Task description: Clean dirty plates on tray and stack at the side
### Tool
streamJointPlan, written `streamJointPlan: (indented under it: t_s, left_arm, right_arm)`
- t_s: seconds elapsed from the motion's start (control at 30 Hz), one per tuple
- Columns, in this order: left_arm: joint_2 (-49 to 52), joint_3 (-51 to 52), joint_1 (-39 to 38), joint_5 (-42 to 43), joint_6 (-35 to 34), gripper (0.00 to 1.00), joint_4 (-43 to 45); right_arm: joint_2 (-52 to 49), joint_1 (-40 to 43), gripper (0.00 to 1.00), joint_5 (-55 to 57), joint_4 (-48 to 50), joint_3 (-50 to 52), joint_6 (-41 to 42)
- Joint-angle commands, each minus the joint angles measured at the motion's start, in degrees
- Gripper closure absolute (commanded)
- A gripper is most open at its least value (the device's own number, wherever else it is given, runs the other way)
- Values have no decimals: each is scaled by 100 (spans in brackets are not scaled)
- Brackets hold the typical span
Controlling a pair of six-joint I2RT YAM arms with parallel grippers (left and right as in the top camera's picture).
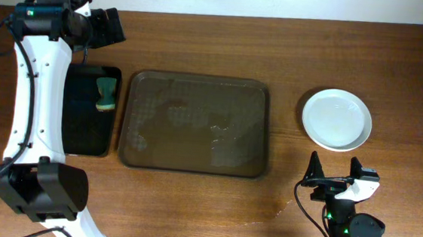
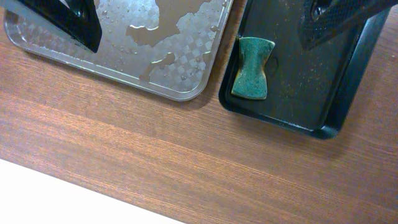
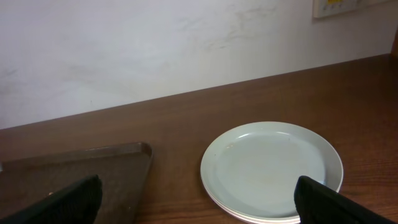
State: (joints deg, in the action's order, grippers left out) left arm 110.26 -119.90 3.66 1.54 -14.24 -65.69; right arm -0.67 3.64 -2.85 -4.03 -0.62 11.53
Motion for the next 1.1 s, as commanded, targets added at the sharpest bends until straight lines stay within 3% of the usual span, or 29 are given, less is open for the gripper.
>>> streamJointPlan:
  t_s: [0.0,0.1,0.17,0.23,0.4,0.53,0.67,0.93,1.07]
  left_arm:
    - [-114,7,24,-634,17,1,-372]
    - [-603,247,24,-955,131,1,-424]
    - [-1237,861,24,-955,409,1,85]
    - [-2155,2059,24,-949,616,1,962]
    - [-4983,6190,24,-951,970,1,3508]
    - [-6631,8496,24,-949,1132,1,5149]
    - [-7766,10043,24,-951,1132,1,6349]
    - [-9995,11925,-63,-940,1137,1,7366]
    - [-10706,11943,-63,-647,1958,1,6570]
  right_arm:
    - [31,-20,2,-11,-26,31,-59]
    - [31,-20,2,-11,-26,31,-59]
    - [31,-20,2,-11,-26,31,-59]
    - [31,-20,2,-11,-26,31,-59]
    - [31,-20,2,-11,-26,31,-59]
    - [31,-20,2,-11,-26,31,-59]
    - [31,-20,2,-11,-26,31,-59]
    - [31,-20,2,-11,-26,31,-59]
    - [31,-20,2,-11,-26,31,-59]
